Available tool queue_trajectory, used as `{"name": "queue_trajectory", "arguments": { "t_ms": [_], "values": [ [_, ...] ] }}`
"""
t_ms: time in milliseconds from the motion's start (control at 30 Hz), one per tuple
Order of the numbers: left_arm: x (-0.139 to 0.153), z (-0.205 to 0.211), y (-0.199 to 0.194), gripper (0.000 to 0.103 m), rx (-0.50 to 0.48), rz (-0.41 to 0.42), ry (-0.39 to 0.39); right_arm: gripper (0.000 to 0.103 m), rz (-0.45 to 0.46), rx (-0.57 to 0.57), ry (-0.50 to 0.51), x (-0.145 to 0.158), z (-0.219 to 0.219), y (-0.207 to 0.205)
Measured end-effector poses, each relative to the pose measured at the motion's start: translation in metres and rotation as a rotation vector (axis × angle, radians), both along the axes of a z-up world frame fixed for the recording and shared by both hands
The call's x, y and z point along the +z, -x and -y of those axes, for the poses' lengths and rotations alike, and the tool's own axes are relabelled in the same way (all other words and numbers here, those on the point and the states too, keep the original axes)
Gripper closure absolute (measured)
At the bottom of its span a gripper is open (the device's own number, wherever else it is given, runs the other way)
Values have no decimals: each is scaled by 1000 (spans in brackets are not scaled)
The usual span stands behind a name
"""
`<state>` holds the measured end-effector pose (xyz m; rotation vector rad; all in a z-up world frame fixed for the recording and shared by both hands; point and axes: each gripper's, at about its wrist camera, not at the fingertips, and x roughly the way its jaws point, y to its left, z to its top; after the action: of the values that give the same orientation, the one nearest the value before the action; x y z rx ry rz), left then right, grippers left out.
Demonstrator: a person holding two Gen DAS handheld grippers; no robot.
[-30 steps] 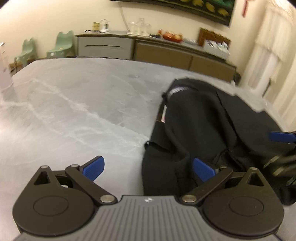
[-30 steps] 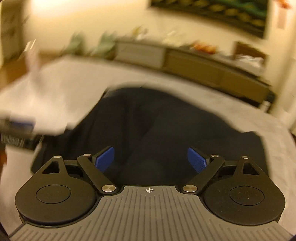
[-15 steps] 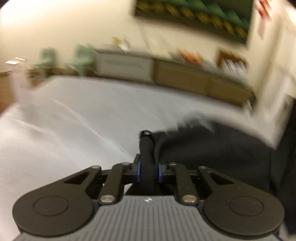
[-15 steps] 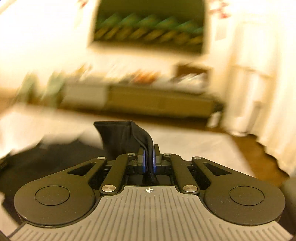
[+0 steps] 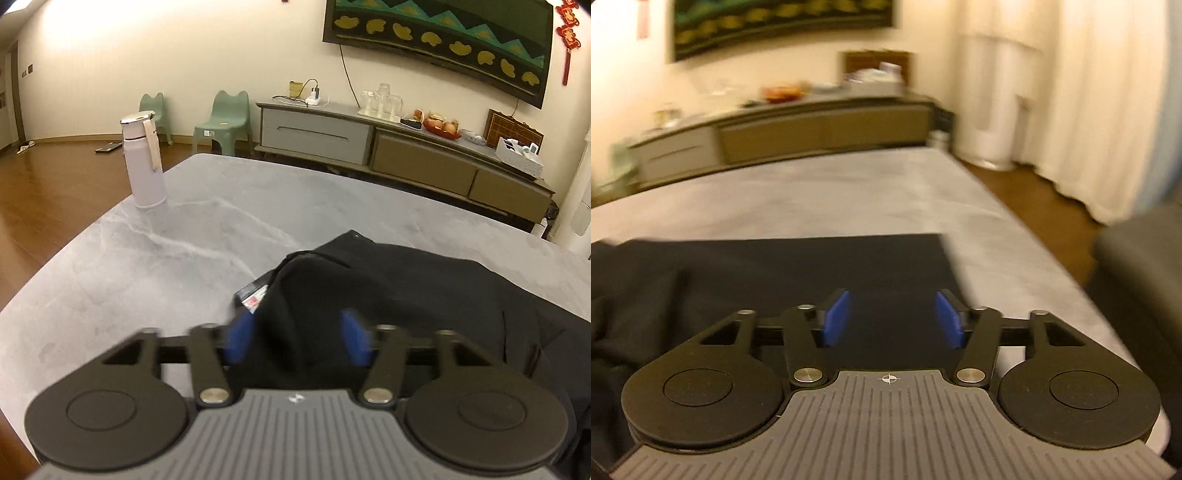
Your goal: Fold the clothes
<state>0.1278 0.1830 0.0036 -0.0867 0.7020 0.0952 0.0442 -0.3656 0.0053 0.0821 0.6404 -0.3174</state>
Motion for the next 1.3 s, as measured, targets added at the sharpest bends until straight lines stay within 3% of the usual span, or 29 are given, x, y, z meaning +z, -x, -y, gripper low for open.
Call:
{"name": "queue_trajectory", "arguments": {
  "t_ms": [100,267,333,600,933,1000,1100,1133,1167,1233,1300],
  "values": [
    [0,9,3,30,-28,2,-12,34,20,130,16,8,-49,-7],
    [-11,26,4,18,-85,-13,-32,32,2,229,-1,5,-105,-17],
    [-21,33,7,18,-108,-31,-47,26,-7,265,-9,3,-126,-22],
    [-51,48,14,17,-153,-90,-45,23,-61,365,-12,-18,-199,-31],
    [-64,47,11,17,-172,-116,-31,23,-125,422,48,-48,-246,-40],
    [-66,47,12,17,-173,-117,-28,26,-136,429,72,-52,-250,-40],
    [-67,46,12,17,-171,-120,-21,41,-145,442,87,-56,-250,-40],
    [-67,46,13,17,-171,-120,-19,49,-145,446,87,-56,-250,-39],
    [-67,45,13,17,-171,-120,-18,68,-144,449,90,-55,-250,-38],
    [-67,45,13,17,-171,-119,-19,93,-138,450,103,-52,-247,-36],
    [-67,45,14,17,-170,-117,-16,99,-109,430,85,-44,-236,-33]
  ]
}}
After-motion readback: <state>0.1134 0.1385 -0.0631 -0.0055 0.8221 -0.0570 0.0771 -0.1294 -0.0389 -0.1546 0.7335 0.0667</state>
